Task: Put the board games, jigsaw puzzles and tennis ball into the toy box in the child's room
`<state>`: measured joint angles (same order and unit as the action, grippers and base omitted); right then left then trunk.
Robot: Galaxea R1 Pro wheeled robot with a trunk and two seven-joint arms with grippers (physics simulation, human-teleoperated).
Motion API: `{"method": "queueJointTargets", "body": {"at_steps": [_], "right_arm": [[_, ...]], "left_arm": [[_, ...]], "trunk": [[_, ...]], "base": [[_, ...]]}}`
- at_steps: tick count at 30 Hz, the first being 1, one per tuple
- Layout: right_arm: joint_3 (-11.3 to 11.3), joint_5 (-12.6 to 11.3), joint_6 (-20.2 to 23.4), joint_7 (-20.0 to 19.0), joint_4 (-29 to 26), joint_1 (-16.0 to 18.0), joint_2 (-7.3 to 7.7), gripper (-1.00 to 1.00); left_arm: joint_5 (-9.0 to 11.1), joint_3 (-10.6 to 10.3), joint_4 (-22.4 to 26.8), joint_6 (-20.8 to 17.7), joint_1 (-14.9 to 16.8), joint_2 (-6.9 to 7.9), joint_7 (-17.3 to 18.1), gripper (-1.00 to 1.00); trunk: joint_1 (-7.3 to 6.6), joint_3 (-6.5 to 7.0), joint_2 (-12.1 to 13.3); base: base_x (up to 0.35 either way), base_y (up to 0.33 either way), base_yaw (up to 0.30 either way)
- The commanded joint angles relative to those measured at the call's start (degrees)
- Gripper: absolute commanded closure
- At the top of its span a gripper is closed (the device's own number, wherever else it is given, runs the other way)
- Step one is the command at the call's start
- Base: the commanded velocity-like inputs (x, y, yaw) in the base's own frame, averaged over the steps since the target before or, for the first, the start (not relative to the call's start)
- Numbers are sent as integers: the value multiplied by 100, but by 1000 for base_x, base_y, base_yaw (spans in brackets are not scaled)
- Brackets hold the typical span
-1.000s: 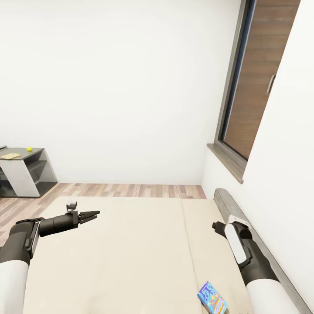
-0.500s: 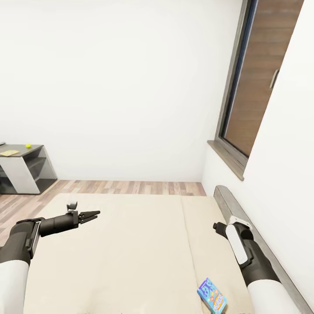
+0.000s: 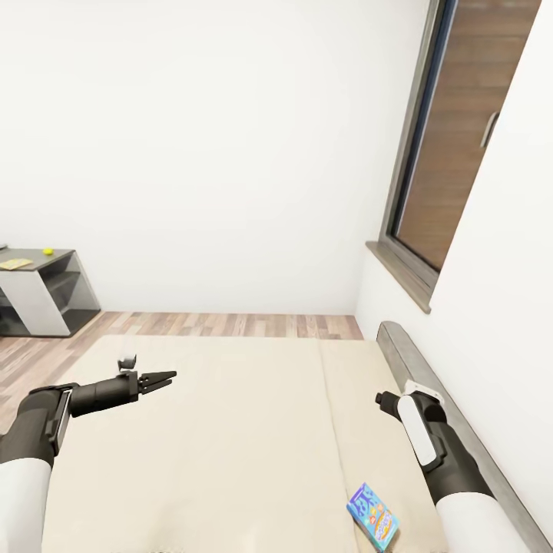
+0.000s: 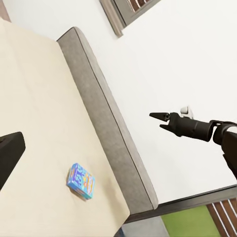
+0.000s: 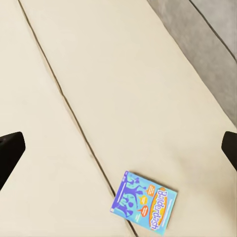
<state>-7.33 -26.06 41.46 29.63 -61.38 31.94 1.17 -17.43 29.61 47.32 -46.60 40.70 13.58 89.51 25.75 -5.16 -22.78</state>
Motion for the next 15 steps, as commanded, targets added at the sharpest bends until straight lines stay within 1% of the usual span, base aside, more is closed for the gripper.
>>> {"method": "queueJointTargets", "body": {"at_steps": [1, 10, 15], "right_arm": [[4, -60, 11, 52, -6, 5, 3, -100], [4, -56, 1, 35, -6, 5, 6, -100], [2, -37, -34, 15, 88, 5, 12, -100]], "left_arm": [[-60, 17, 5, -60, 8, -4, 49, -100], [-61, 18, 1, -54, 8, -7, 49, -100], [-66, 18, 3, -43, 8, -5, 49, -100]], "trunk": [[4, -23, -14], [4, -108, -14], [4, -155, -14]], "base": [[0, 0, 0], [0, 0, 0], [0, 0, 0]]}}
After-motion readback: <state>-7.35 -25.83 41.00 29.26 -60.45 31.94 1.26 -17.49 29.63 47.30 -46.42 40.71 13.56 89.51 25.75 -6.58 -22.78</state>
